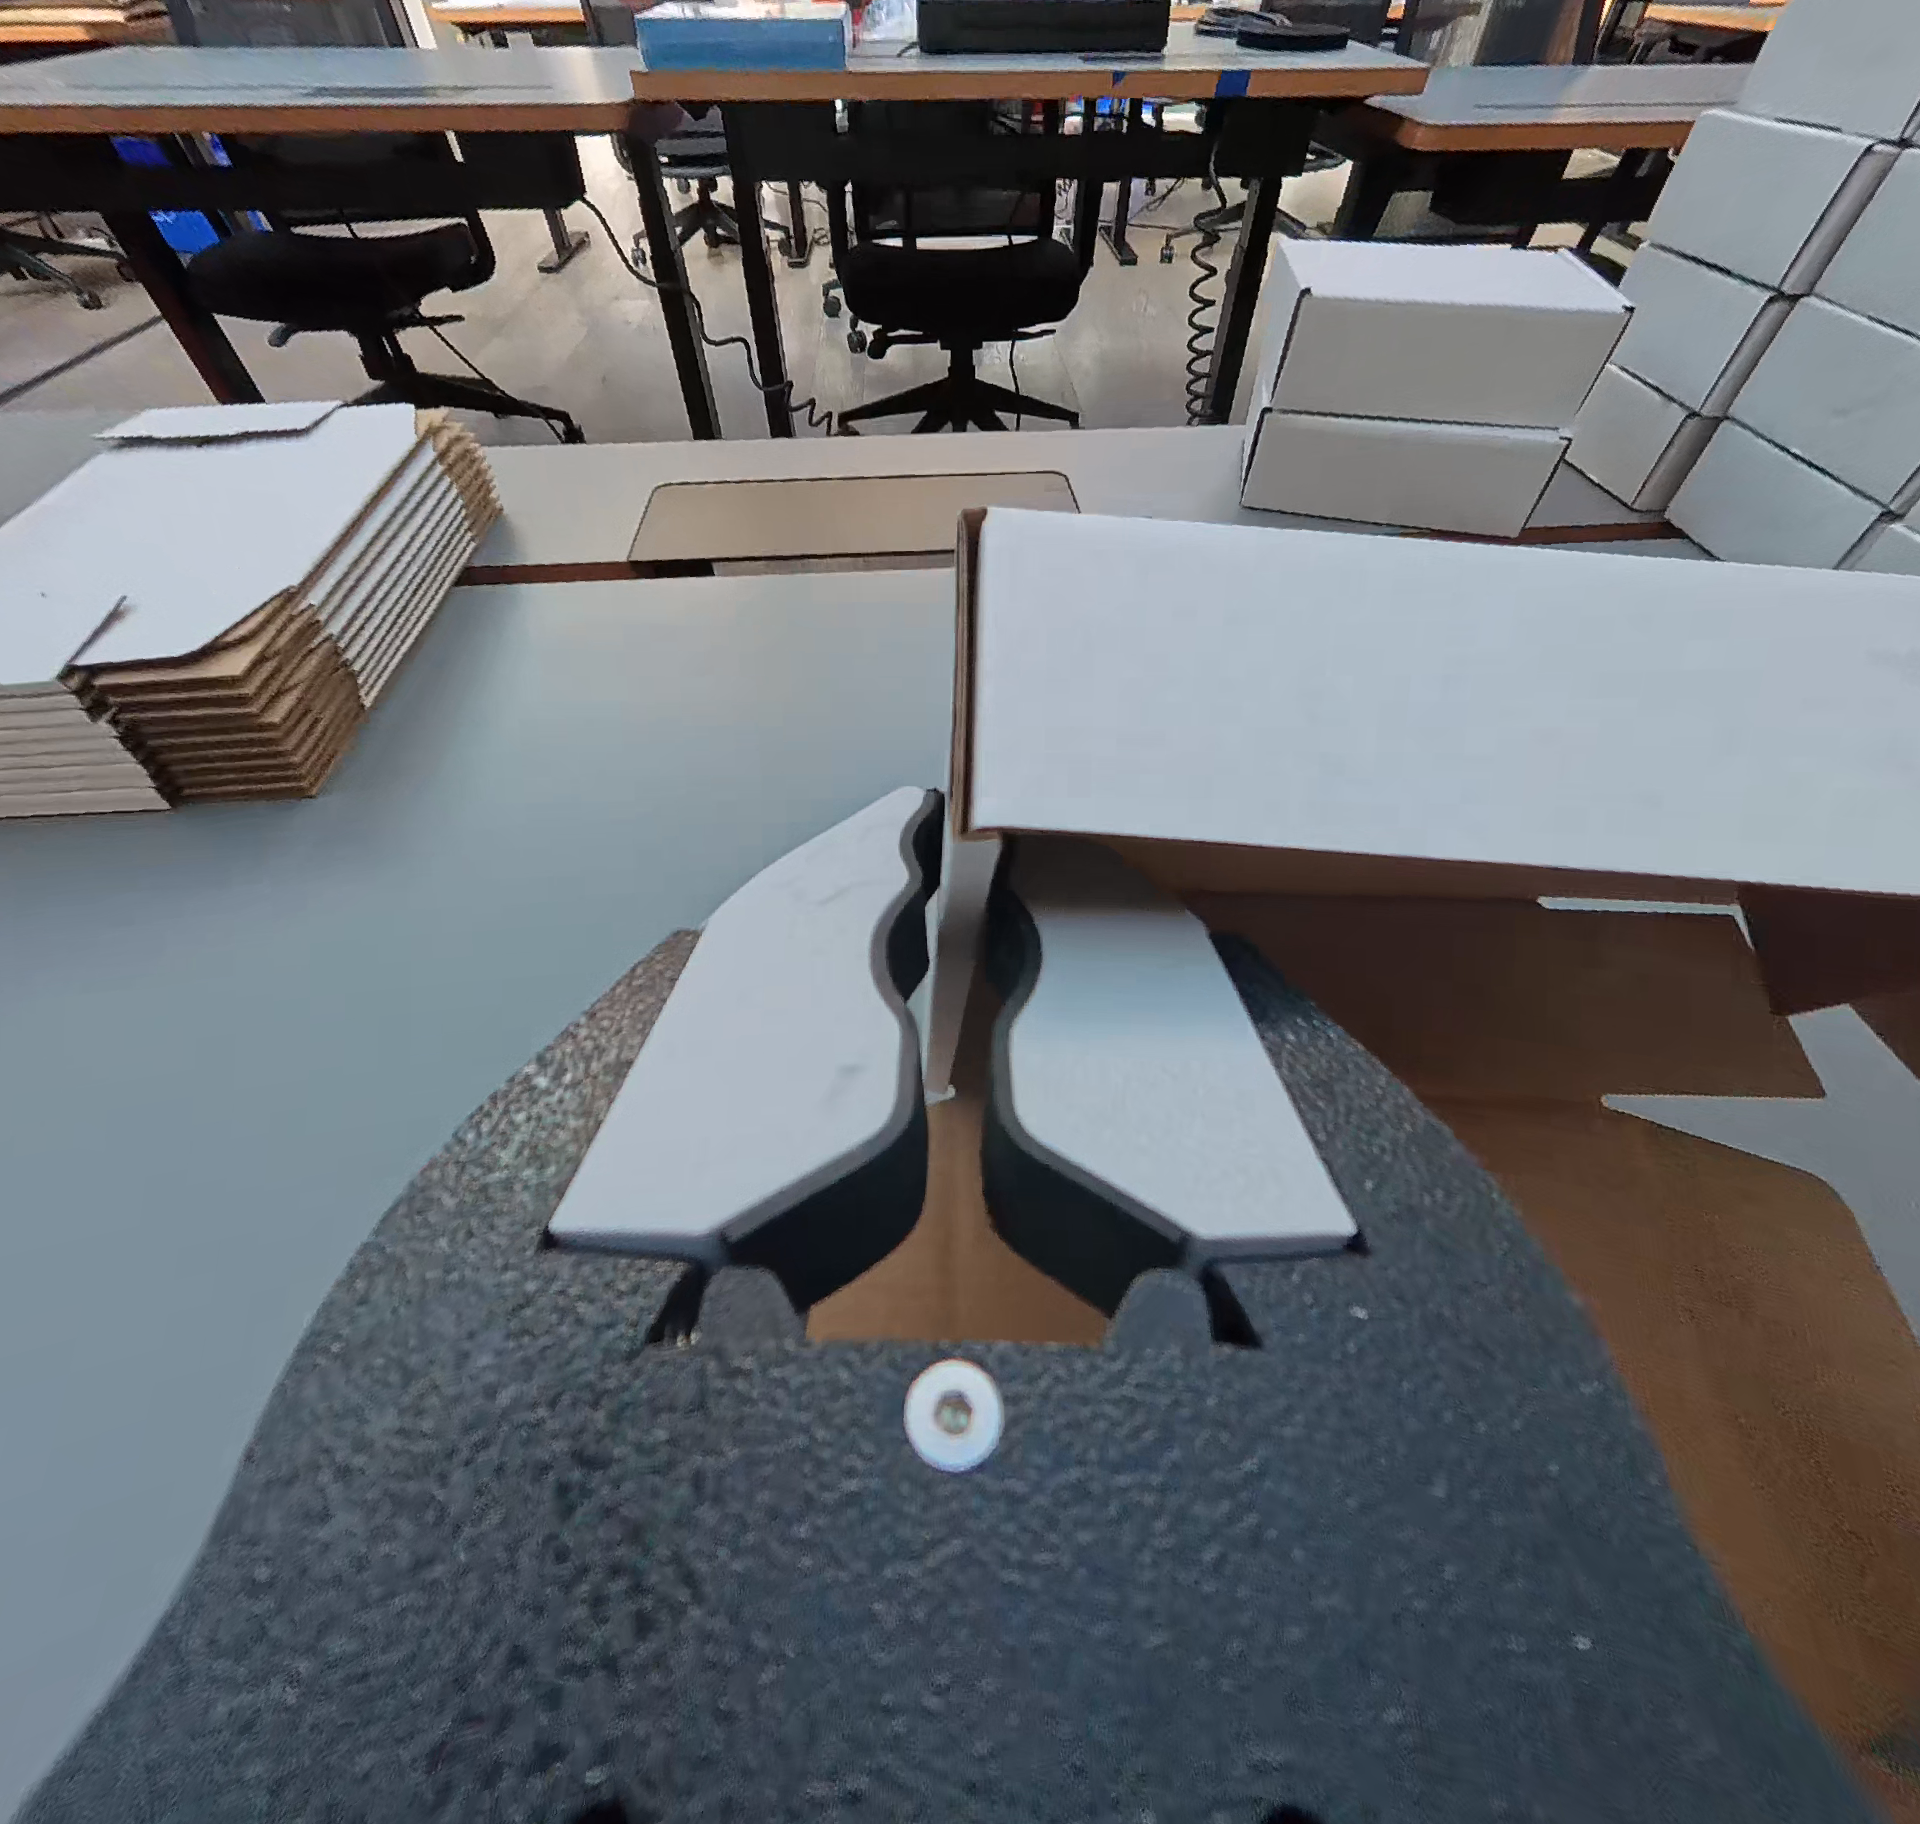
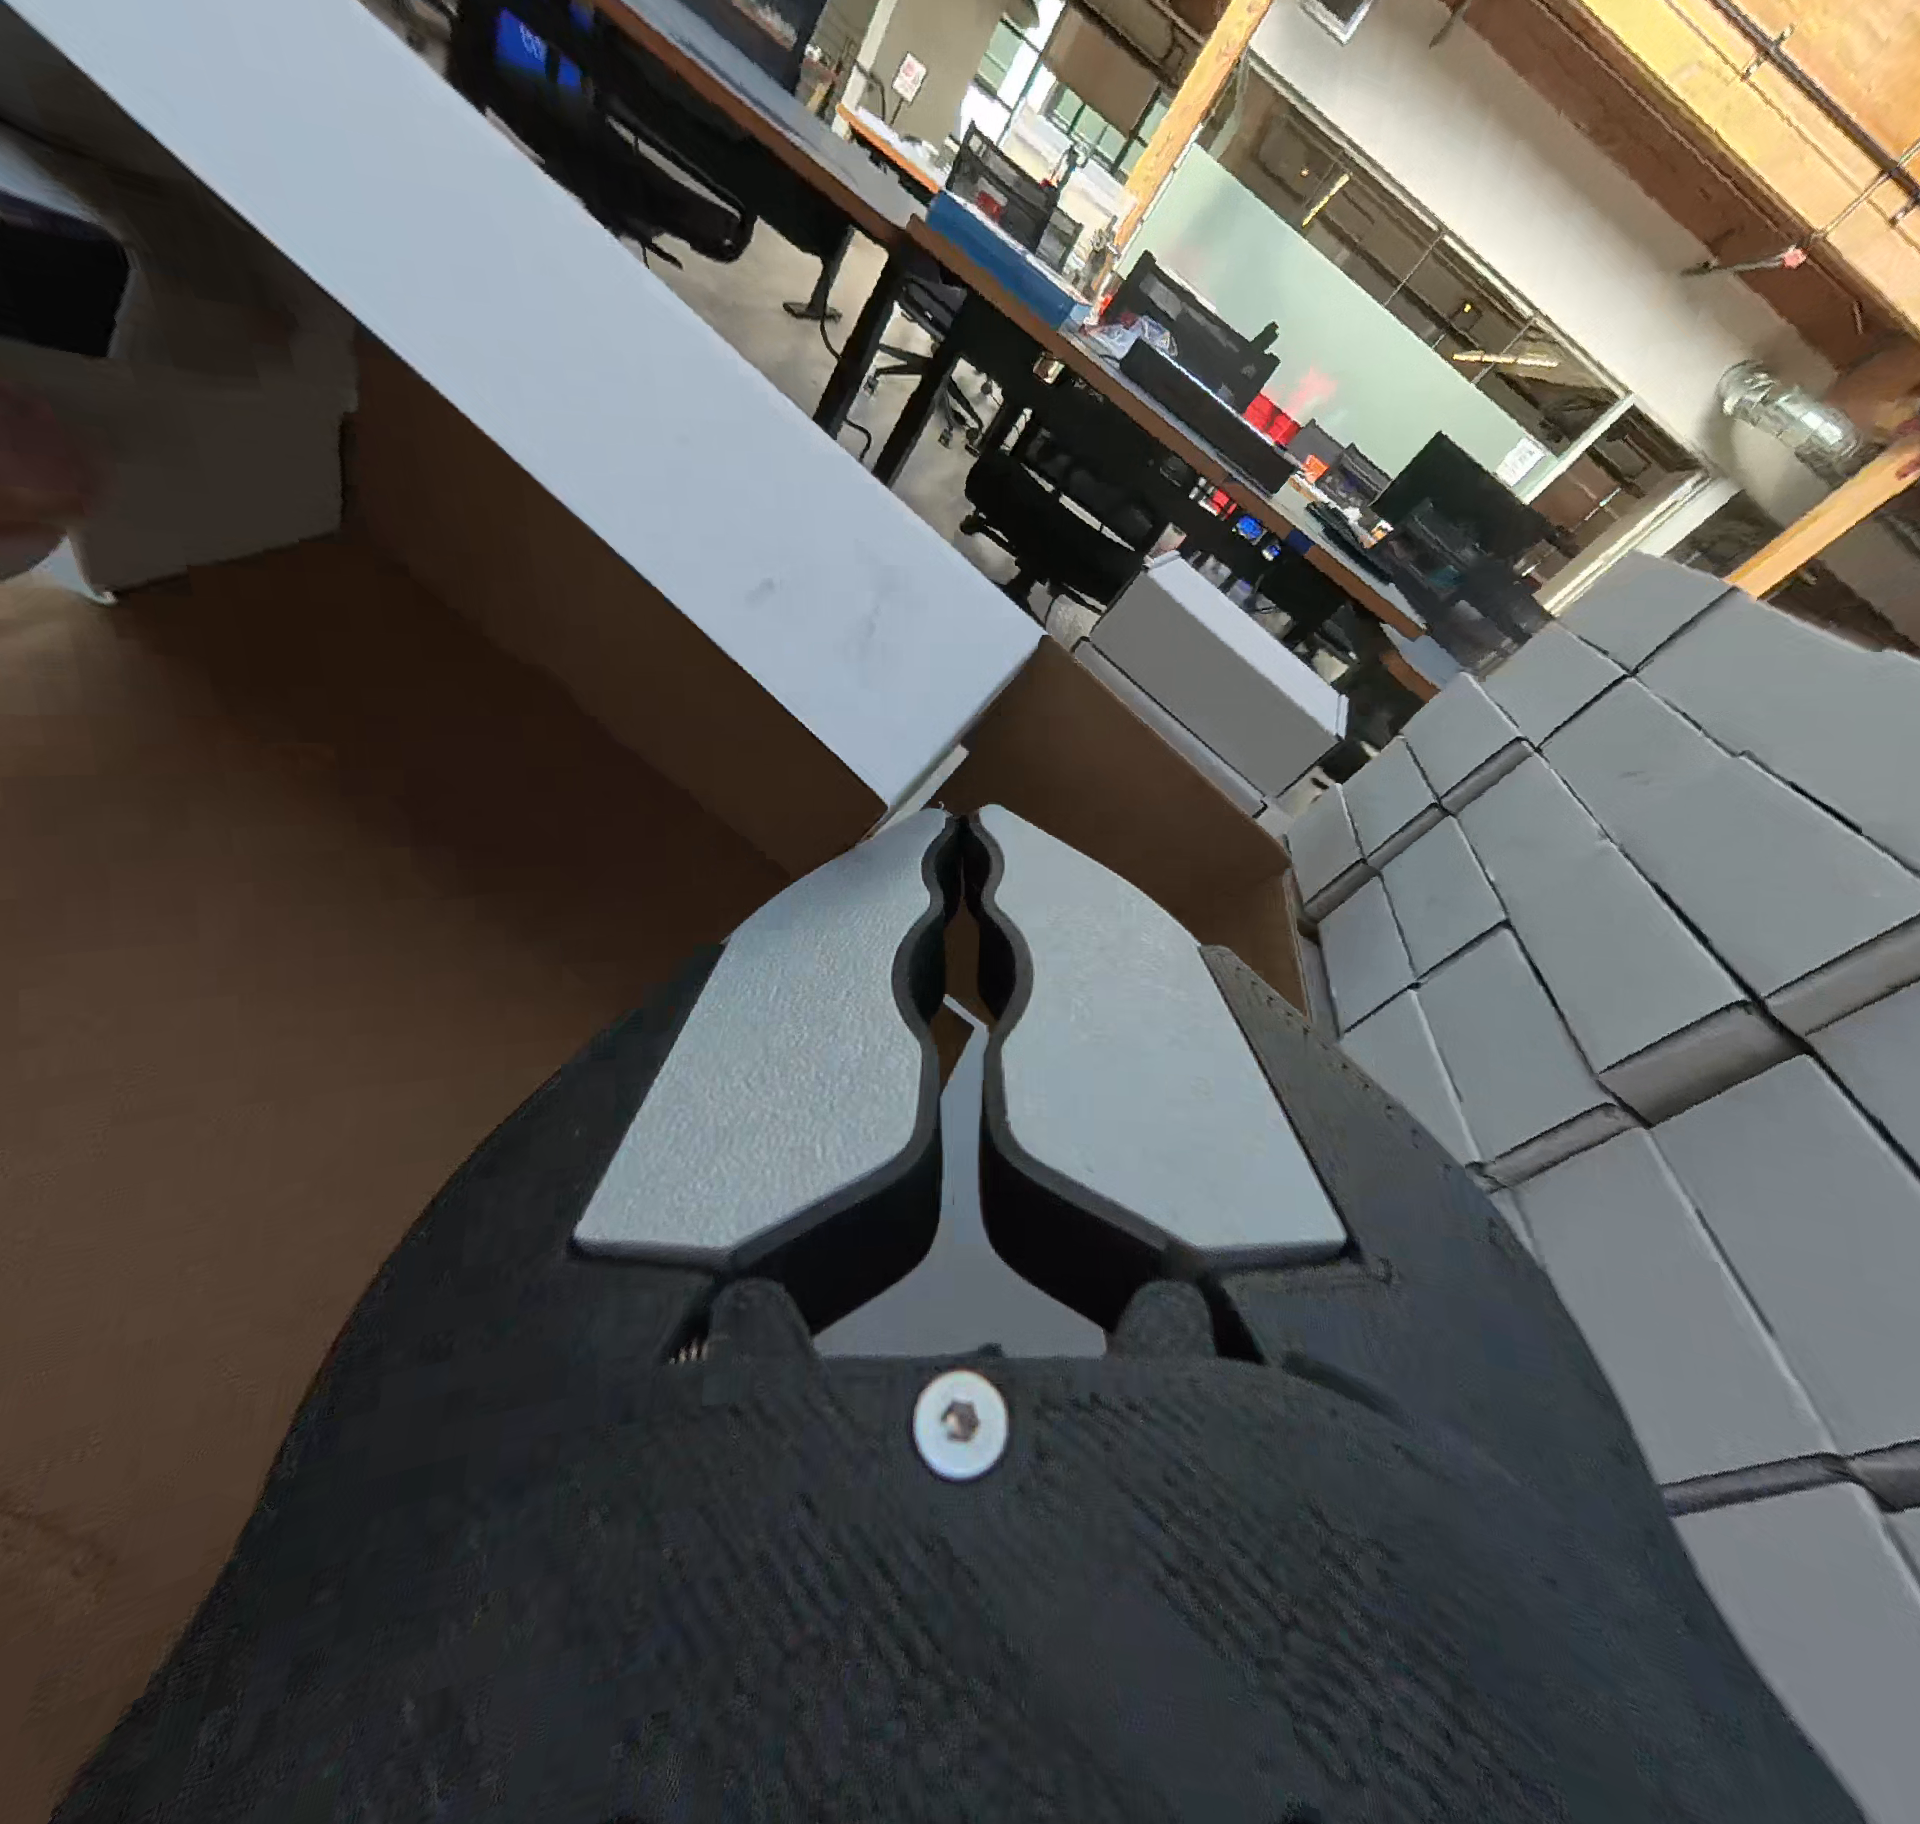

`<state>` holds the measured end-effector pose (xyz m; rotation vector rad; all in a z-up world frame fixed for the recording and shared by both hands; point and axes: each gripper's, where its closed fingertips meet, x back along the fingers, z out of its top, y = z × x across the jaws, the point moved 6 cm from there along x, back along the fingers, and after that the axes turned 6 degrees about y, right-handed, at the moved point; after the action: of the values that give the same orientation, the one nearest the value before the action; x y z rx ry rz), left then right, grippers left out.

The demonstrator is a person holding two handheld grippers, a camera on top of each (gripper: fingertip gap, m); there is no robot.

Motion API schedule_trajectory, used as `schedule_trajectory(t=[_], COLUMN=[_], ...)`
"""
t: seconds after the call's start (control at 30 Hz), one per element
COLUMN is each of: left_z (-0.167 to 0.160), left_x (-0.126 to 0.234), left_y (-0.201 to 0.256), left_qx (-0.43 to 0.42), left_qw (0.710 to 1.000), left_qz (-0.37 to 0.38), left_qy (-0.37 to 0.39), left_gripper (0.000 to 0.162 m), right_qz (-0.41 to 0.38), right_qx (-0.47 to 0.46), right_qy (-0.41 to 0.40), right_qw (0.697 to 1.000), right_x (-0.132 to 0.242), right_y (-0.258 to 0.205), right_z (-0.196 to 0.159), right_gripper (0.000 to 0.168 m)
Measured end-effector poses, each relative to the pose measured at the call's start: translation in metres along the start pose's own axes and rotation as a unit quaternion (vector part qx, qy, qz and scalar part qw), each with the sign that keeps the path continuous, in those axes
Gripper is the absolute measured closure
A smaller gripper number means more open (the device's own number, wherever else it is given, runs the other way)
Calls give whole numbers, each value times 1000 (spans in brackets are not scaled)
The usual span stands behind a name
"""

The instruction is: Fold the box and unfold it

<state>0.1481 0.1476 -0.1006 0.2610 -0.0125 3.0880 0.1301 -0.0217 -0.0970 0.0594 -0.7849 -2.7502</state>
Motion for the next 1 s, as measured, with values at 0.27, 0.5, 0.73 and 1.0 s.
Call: schedule_trajectory(t=[0.27, 0.5, 0.73, 1.0], left_z=[21, 17, -11, -6], left_x=[17, 19, 21, 18], left_y=[4, 13, 36, 24], left_qx=[-56, -129, -173, -49], left_qw=[998, 991, 984, 997], left_qz=[22, 19, -18, -38], left_qy=[30, 38, 49, 41], left_gripper=[157, 154, 150, 155], right_qz=[128, 226, 339, 325], right_qx=[-336, -549, -756, -734], right_qy=[43, 93, 142, 128], right_qw=[932, 800, 541, 583], right_x=[0, 3, 5, 5], right_y=[11, 18, 18, 12], right_z=[13, 20, 29, 13], right_gripper=[168, 168, 168, 168])
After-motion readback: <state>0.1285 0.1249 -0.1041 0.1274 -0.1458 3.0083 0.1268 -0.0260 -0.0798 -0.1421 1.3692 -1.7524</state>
